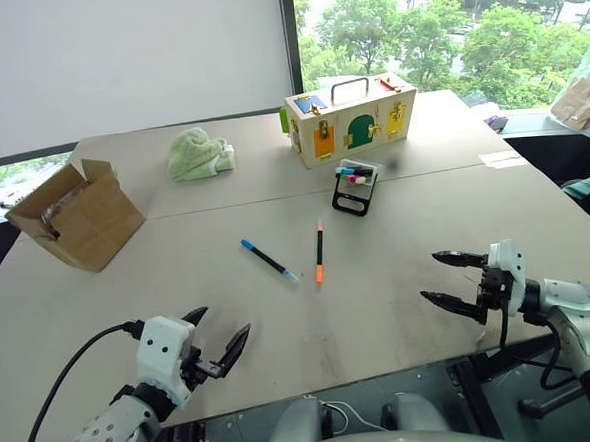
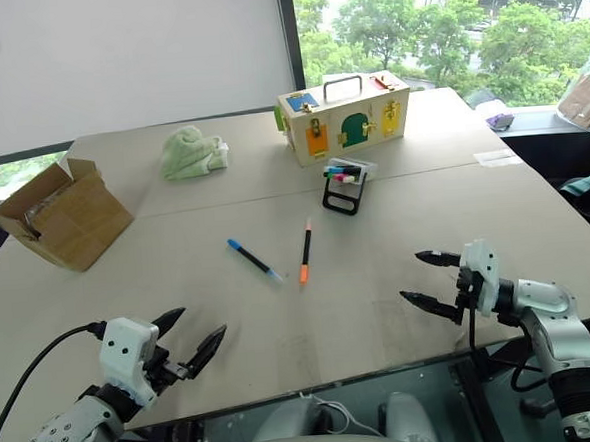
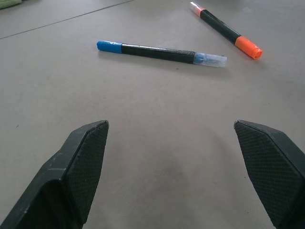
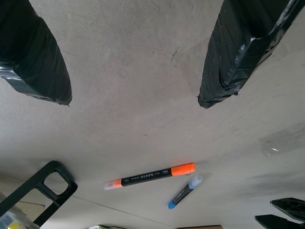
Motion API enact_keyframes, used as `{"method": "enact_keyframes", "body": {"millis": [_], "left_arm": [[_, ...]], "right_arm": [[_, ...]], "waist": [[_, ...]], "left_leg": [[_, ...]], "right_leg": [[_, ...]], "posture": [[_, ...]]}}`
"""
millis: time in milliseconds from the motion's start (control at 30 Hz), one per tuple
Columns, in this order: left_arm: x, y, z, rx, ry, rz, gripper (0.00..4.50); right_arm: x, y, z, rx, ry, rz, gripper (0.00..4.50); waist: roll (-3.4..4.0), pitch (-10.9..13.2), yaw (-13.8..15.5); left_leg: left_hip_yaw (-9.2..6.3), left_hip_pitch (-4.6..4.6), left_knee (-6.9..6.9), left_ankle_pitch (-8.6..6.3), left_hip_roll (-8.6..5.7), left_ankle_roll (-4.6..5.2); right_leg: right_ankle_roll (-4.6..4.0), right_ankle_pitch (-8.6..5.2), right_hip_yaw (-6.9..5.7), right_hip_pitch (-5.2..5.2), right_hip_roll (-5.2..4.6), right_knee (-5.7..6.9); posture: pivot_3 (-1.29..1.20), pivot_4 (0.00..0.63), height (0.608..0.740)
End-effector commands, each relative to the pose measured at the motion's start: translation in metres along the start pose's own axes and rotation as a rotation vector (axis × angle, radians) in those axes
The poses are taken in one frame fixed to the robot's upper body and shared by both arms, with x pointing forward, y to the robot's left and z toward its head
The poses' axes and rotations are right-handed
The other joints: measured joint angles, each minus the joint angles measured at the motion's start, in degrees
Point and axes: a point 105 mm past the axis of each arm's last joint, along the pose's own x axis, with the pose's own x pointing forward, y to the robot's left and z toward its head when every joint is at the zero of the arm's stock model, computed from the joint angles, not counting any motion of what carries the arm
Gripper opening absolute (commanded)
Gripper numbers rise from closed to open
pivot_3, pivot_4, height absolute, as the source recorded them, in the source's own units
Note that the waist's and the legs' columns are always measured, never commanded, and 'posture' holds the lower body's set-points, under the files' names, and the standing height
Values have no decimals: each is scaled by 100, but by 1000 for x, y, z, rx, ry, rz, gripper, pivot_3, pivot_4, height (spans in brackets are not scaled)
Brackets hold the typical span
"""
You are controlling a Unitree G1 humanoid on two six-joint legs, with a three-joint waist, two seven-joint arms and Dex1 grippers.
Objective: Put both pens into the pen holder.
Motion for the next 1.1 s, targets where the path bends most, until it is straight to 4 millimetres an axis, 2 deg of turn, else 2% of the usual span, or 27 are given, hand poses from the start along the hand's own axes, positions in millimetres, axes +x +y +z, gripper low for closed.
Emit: {"method": "enact_keyframes", "body": {"millis": [33,133,400,433,467,533,567,667,700,833,1100], "left_arm": [[0,-1,16,41,-57,-15,4413],[-1,-2,19,22,-72,-26,4413],[0,-1,21,22,-79,-37,4413],[0,-1,21,21,-79,-38,4413],[0,-1,21,21,-80,-39,4413],[0,-2,21,22,-81,-41,4413],[0,-1,21,22,-81,-42,4413],[0,0,20,27,-78,-40,4413],[0,0,20,29,-77,-38,4413],[-2,0,21,29,-79,-39,4413],[-1,0,22,34,-83,-39,4413]], "right_arm": [[-1,0,19,-63,-55,28,4500],[-1,2,25,-83,-91,49,4500],[-2,2,24,-92,-86,48,4500],[-3,2,23,-93,-85,47,4500],[-3,1,23,-93,-85,46,4500],[-4,1,23,-94,-85,45,4500],[-4,1,22,-94,-85,45,4500],[-3,0,21,-99,-84,44,4500],[-3,-1,21,-100,-83,44,4500],[-1,-1,21,-100,-87,48,4500],[1,-1,22,-101,-87,52,4500]], "waist": [[0,0,0],[0,0,0],[1,1,1],[1,1,1],[-15,222,-3],[-25,394,-23],[-8,439,-22],[5,482,-9],[6,485,-9],[7,486,-1],[8,518,19]], "left_leg": [[0,0,0,0,0,0],[0,0,0,0,0,0],[0,-1,-2,-1,1,0],[0,-1,-3,-1,1,0],[0,-1,-3,-1,1,0],[11,17,-9,-5,25,2],[31,-25,-8,-4,44,3],[56,-26,16,-5,55,10],[58,-37,12,3,56,38],[59,-103,5,-24,57,37],[62,-110,-2,-44,59,43]], "right_leg": [[0,0,0,0,0,0],[0,0,0,0,0,0],[0,-1,0,-1,-1,-2],[0,-1,0,-1,-1,-3],[0,-1,0,-1,-1,-3],[5,-8,-5,30,-3,-12],[3,-6,-16,-9,-5,-12],[-10,6,-24,-11,-18,-10],[-23,13,-25,-17,-19,-12],[-6,25,-31,-80,-18,-22],[-25,14,-28,-83,-19,-43]], "posture": [[0,0,740],[0,0,740],[0,0,740],[0,150,740],[0,150,740],[0,150,740],[0,150,740],[0,150,740],[0,150,740],[0,150,740],[0,150,740]]}}
